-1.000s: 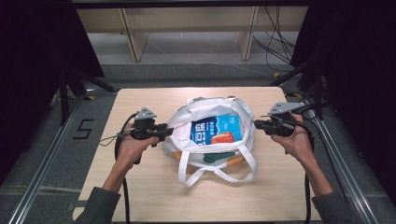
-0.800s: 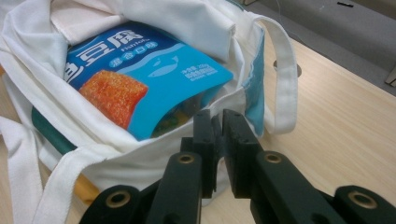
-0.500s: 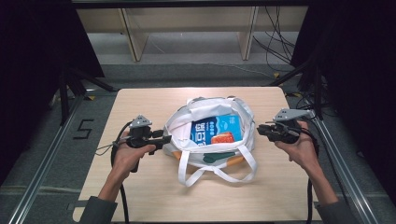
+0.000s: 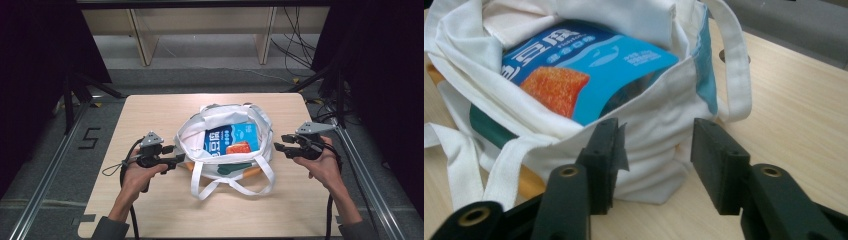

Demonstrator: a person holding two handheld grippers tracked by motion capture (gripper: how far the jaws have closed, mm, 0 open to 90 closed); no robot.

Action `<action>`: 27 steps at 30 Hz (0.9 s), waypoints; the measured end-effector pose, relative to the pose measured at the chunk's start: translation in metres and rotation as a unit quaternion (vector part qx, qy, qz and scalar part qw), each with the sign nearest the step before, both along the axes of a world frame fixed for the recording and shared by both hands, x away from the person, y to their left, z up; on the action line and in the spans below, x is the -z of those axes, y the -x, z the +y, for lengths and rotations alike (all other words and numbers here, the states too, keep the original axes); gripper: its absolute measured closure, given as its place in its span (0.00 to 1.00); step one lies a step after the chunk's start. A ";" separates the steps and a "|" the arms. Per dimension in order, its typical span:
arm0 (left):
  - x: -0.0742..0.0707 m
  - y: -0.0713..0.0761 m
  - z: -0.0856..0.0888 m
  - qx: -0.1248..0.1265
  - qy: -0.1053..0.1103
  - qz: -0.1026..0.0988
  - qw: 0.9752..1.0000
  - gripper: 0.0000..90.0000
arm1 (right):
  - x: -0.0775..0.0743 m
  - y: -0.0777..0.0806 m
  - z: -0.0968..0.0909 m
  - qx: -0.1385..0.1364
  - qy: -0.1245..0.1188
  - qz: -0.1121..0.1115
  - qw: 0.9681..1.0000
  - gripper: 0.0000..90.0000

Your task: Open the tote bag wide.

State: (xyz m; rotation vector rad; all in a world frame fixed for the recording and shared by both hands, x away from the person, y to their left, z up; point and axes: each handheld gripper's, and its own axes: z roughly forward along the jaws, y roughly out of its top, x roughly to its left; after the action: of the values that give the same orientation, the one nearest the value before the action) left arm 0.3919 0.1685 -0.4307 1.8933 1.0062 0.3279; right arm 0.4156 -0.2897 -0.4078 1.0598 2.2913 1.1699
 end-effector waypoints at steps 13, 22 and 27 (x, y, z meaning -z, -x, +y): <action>0.009 0.010 -0.001 0.016 -0.010 0.009 1.000 0.30 | 0.009 0.011 -0.008 0.004 -0.001 -0.003 1.000 0.47; 0.011 0.017 -0.002 0.017 -0.019 0.001 1.000 0.28 | 0.009 0.020 -0.006 0.017 -0.014 -0.009 1.000 0.35; 0.012 0.021 -0.002 0.021 -0.021 -0.003 1.000 0.27 | 0.012 0.027 -0.003 0.018 -0.012 0.001 1.000 0.32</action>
State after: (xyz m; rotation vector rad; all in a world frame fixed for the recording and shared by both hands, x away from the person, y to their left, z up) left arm 0.3705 0.1666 -0.4431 1.9481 0.9609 0.3313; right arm 0.3888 -0.2928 -0.4196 1.1063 2.2546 1.1852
